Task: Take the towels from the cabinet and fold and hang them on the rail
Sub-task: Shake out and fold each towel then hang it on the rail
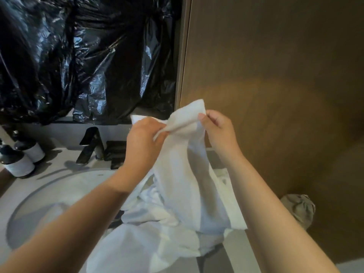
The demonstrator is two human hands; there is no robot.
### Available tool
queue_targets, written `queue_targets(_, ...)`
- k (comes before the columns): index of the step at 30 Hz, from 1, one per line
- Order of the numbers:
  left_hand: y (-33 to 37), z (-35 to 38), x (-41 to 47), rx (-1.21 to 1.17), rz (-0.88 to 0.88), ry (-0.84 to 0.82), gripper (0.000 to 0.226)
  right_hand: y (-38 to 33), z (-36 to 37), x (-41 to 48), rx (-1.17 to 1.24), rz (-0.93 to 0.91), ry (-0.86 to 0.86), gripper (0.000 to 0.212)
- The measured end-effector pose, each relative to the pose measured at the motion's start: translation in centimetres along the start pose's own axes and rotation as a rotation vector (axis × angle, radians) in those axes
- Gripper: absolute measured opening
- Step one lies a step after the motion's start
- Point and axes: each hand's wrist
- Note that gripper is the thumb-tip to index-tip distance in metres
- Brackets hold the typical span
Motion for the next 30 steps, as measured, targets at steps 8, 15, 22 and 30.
queue_targets(8, -3.1, 3.7, -14.6, 0.031, -0.010, -0.732, 0.032, 13.4, -3.9, -13.0, -0.399, 0.506, -0.276, 0.034)
queue_targets(15, -2.3, 3.6, -14.6, -0.032, -0.036, -0.679, 0.023, 13.5, -3.8, -14.5, -0.372, 0.502, -0.302, 0.016)
queue_targets(22, -0.1, 2.8, -12.1, -0.097, 0.057, -0.590, 0.020, 12.8, -4.1, -16.4, -0.229, 0.494, -0.157, 0.009)
queue_targets(30, 2.7, 5.0, -12.3, 0.000, 0.263, -0.812, 0.044, 12.9, -5.4, -18.0, -0.167, 0.520, -0.039, 0.013)
Point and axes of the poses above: each hand's wrist, its own x-axis towards the middle knuckle, its own z-axis out of the palm, y = z × x, and after that the axes turned 12 degrees about x, right-handed
